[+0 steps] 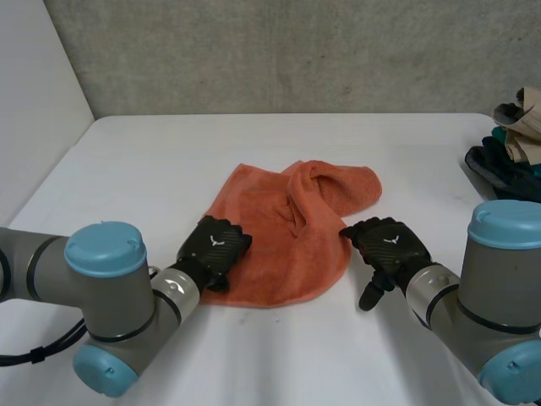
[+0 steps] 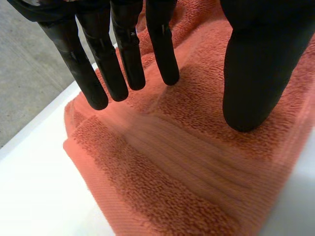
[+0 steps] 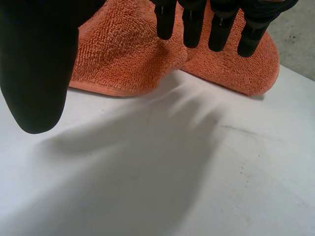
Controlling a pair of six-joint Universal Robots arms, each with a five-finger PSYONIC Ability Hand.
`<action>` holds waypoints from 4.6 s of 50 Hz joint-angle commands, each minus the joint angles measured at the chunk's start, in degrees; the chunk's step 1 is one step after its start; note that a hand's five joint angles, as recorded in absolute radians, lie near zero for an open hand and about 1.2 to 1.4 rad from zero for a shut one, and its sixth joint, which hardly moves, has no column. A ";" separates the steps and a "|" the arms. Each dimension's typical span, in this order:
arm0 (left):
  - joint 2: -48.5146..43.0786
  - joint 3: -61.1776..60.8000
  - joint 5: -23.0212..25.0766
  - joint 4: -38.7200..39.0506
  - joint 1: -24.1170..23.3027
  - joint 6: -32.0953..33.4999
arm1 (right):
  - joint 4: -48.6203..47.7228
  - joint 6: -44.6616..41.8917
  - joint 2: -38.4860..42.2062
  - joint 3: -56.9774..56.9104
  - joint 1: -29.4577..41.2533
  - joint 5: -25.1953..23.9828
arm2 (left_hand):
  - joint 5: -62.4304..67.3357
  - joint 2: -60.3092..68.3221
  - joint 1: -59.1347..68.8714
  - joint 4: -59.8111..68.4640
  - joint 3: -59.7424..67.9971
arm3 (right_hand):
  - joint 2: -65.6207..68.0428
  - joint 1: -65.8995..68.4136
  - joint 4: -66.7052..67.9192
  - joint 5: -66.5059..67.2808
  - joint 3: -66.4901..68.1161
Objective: Fold the laundry.
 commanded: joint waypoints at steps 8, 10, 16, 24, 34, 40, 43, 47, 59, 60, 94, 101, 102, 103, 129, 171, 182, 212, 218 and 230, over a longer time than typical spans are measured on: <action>6.47 -3.74 0.49 -6.49 -1.86 -4.21 | -0.03 -0.93 0.00 0.07 0.05 0.00 | -0.61 -0.88 -1.04 -0.66 -0.94 | -2.02 -3.19 -1.89 -2.46 -1.83; 6.12 -3.21 0.58 -6.40 -1.86 -4.29 | -0.03 -0.93 0.00 0.07 0.13 0.00 | -0.44 -0.72 -0.87 -0.50 -0.77 | -2.02 -3.19 -1.89 -2.46 -1.83; 2.69 -1.37 0.49 -5.96 -2.03 -4.03 | -0.03 -1.02 0.09 0.16 0.13 0.00 | 0.56 0.29 0.14 0.51 0.24 | -2.02 -3.19 -1.89 -2.46 -1.83; -1.00 2.06 0.49 -5.70 -2.30 -3.94 | -0.12 -1.02 0.17 0.16 0.05 0.00 | 5.77 5.50 5.35 5.72 5.44 | -2.02 -3.19 -1.89 -2.46 -1.83; -2.49 4.61 0.23 -4.47 -2.12 -3.94 | -0.12 -2.24 0.17 0.25 -0.04 0.00 | 12.17 11.90 11.74 12.11 11.84 | -2.02 -3.19 -1.89 -2.46 -1.83; -4.34 5.84 -0.04 -1.30 -2.03 -3.42 | -0.12 -2.25 0.17 0.25 -0.04 0.00 | 20.23 19.96 19.81 20.18 19.90 | -2.02 -3.19 -1.89 -2.46 -1.83; -4.69 6.72 -0.04 -0.60 -2.04 -3.42 | -0.12 -2.25 0.17 0.42 -0.04 0.09 | 25.29 25.02 24.87 25.24 24.96 | -2.02 -3.19 -1.89 -2.46 -1.83; -4.78 7.51 -0.04 -0.51 -2.12 -3.42 | -0.12 -2.25 0.09 0.42 0.05 0.09 | 25.29 25.02 24.87 25.24 24.97 | -2.02 -3.19 -1.89 -2.46 -1.83; -3.21 8.13 -2.58 -0.60 -2.04 -2.62 | -0.73 -0.14 0.52 -1.33 -0.13 1.14 | 44.45 44.17 44.02 44.39 44.12 | -2.02 -3.19 -1.89 -2.46 -1.83; -1.72 7.87 -3.11 -0.69 -2.03 -2.62 | -0.99 0.38 0.79 -1.94 -0.04 1.23 | 44.45 44.17 44.02 44.39 44.12 | -2.02 -3.19 -1.89 -2.46 -1.83; 34.15 2.07 -4.52 -1.21 -4.14 -11.33 | 3.04 -1.79 -7.73 -27.08 -2.76 2.28 | 44.45 44.17 44.02 44.39 44.12 | 67.98 66.81 68.11 67.54 68.17; 35.30 1.01 -4.52 -2.09 -3.71 -11.50 | 5.42 -7.52 -2.04 -36.39 -1.10 1.41 | 44.45 44.17 44.02 44.39 44.12 | 67.98 66.81 68.11 67.54 68.17; 35.21 0.84 -4.52 -2.35 -3.53 -11.50 | 5.42 -7.52 -0.72 -37.36 -0.14 1.06 | 44.45 44.17 44.02 44.39 44.12 | 67.98 66.81 68.11 67.54 68.17; 35.04 0.57 -4.52 -2.62 -3.35 -11.50 | 5.51 -7.61 0.60 -38.15 0.83 0.71 | 44.45 44.17 44.02 44.39 44.12 | 67.98 66.81 68.11 67.54 68.17; 31.77 -2.15 -4.08 -8.51 4.03 -11.50 | 19.73 2.76 7.27 -35.34 -11.19 -7.45 | 44.45 44.17 44.02 44.39 44.12 | -1.10 -2.28 -0.97 -1.55 -0.92; 43.03 1.62 -3.38 -10.79 14.21 -8.34 | 28.87 -13.30 -11.06 -39.65 -20.60 -8.00 | 44.45 44.17 44.02 44.39 44.12 | 67.98 66.81 68.11 67.54 68.17; 36.10 3.82 6.46 -18.44 19.67 -5.00 | 41.28 -32.65 -16.26 -35.27 -19.21 -2.73 | 44.45 44.17 44.02 44.39 44.12 | 67.98 66.81 68.11 67.54 68.17; 4.71 48.31 -7.68 13.02 14.57 -0.16 | -18.84 -27.21 9.32 -60.49 -7.86 9.67 | 44.45 44.17 44.02 44.39 44.12 | 67.98 66.81 68.11 67.54 68.17; 6.73 33.74 -7.16 13.02 15.71 -0.08 | -13.84 -24.05 9.14 -53.30 -9.26 6.51 | 44.45 44.17 44.02 44.39 44.12 | 67.98 66.81 68.11 67.54 68.17; 4.54 11.14 -1.63 14.51 17.04 0.10 | -2.94 -23.95 13.07 -34.92 -10.94 -5.27 | 44.45 44.17 44.02 44.39 44.12 | 67.98 66.81 68.11 67.54 68.17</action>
